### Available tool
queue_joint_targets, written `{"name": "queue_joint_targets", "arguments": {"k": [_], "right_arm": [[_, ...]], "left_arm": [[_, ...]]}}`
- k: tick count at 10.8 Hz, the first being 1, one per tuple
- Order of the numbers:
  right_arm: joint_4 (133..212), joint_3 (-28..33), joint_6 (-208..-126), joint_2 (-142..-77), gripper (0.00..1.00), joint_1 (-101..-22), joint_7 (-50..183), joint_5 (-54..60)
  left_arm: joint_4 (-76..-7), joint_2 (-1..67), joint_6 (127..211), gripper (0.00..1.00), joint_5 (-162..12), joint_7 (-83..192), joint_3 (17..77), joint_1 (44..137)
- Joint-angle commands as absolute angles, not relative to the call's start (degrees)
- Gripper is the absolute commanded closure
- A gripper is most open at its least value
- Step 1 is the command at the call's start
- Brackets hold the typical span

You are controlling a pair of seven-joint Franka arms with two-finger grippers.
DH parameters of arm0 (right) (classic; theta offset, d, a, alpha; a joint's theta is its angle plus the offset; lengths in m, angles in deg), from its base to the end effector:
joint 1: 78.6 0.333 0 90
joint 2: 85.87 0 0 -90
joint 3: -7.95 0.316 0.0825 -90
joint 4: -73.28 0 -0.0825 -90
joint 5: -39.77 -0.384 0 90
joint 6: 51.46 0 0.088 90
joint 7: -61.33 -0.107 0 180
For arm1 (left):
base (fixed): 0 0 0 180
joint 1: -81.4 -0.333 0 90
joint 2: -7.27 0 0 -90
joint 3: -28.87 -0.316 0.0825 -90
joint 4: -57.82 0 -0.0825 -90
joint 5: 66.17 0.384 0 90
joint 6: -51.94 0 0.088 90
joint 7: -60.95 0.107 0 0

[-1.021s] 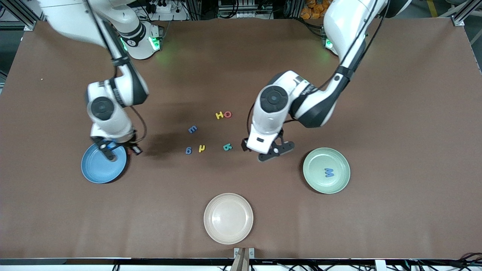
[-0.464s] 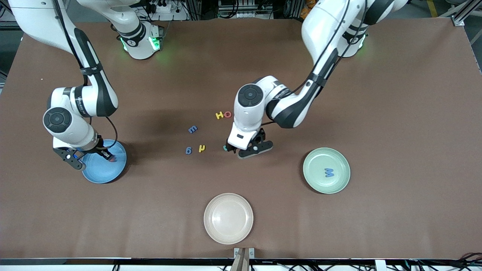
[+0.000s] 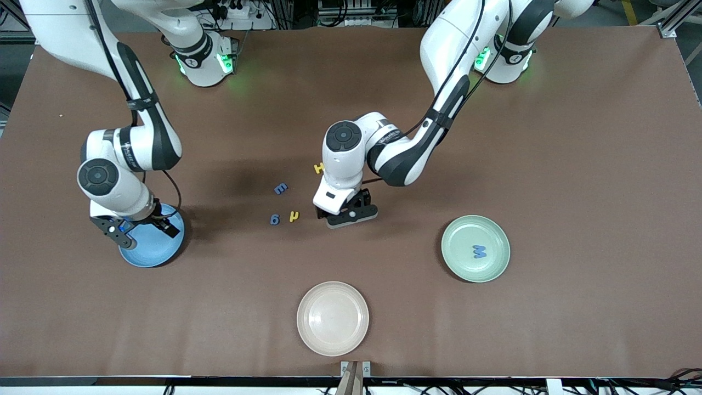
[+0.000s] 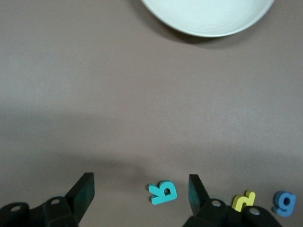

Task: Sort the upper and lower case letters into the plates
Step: 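Carry the pink M to the blue plate while the left gripper reaches letters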

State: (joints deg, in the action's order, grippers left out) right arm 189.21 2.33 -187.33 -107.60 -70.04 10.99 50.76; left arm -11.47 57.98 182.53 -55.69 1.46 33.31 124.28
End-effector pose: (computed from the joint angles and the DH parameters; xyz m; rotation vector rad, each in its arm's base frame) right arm 0.5974 0.0300 0.2593 2.8060 -0.9939 0.0703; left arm 0.5428 -0.5561 0.2611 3.0258 0.2127 0.2831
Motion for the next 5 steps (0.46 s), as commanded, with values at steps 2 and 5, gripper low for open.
{"name": "queue_joint_targets", "arguments": {"k": [2, 5], "right_arm": [[185.88, 2.42, -186.37, -109.94, 0.0, -66.48, 9.57, 41.72], [183.94, 2.42, -186.37, -111.97, 0.0, -66.29, 10.35, 40.82]], "left_arm": [[-9.85, 59.56, 186.66, 0.14, -54.57, 24.07, 32.57, 124.99], [-10.03, 61.14, 187.72, 0.2, -54.4, 40.85, 32.57, 126.31]]}}
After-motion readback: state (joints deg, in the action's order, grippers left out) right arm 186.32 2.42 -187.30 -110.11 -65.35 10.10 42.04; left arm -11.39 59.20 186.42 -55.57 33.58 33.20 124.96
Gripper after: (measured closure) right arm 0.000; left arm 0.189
